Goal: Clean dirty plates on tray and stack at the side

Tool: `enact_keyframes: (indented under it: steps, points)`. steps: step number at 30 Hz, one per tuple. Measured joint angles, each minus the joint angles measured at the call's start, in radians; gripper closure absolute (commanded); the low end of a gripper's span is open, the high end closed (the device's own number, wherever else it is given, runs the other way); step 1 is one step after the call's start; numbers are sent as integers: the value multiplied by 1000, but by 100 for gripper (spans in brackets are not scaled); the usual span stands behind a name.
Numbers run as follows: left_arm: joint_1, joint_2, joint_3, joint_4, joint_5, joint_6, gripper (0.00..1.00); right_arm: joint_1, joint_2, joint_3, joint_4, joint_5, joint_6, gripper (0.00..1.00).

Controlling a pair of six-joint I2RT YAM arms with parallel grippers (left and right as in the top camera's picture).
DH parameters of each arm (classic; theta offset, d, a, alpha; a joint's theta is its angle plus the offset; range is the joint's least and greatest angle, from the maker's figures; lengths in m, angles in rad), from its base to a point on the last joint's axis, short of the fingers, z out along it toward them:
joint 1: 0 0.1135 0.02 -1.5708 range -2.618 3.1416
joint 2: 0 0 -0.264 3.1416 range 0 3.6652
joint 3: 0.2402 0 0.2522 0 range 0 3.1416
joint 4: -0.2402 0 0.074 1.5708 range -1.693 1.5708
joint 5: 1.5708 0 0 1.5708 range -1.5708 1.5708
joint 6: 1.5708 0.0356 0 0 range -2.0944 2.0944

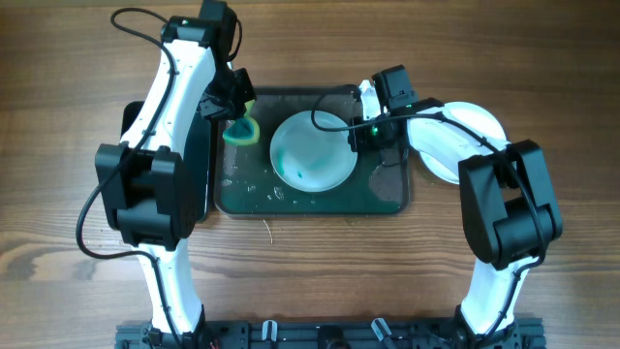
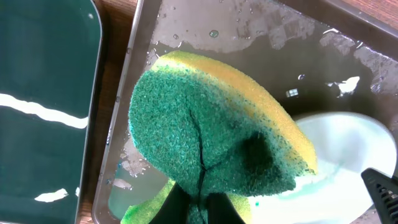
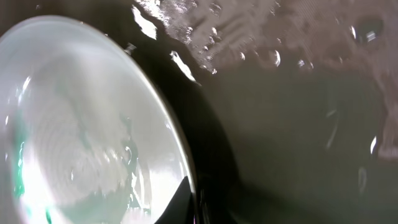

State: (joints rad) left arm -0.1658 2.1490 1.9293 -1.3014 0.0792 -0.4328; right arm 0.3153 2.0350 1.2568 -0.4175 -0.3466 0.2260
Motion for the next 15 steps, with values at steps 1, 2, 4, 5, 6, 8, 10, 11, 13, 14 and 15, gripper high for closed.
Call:
enact_keyframes:
  steps: [1, 2, 4, 5, 6, 8, 10, 11, 13, 14, 15]
  points:
    - [-2, 0, 0, -2, 0, 0, 96, 1, 0, 7, -23, 8, 60, 96]
    - [-5, 0, 0, -2, 0, 0, 96, 3, 0, 14, -51, 19, 135, 96]
    - [-19, 0, 0, -3, 0, 0, 96, 7, 0, 27, -106, 35, 298, 96]
    - [-29, 0, 0, -3, 0, 0, 96, 10, 0, 31, -118, 40, 350, 96]
    - [-42, 0, 0, -3, 0, 0, 96, 14, -1, 32, -124, 46, 394, 96]
    - [-65, 0, 0, -4, 0, 0, 96, 22, -3, 34, -131, 62, 444, 96]
    - [-98, 0, 0, -4, 0, 0, 96, 29, -5, 35, -136, 77, 470, 96]
    - [-114, 0, 0, -4, 0, -3, 96, 31, -6, 35, -136, 82, 469, 95]
    - [-146, 0, 0, 4, 0, -18, 96, 34, -8, 35, -136, 89, 442, 96]
    - [-161, 0, 0, 18, 0, -23, 96, 34, -8, 35, -137, 90, 430, 96]
    - [-174, 0, 0, 32, 0, -26, 96, 35, -8, 35, -137, 90, 423, 96]
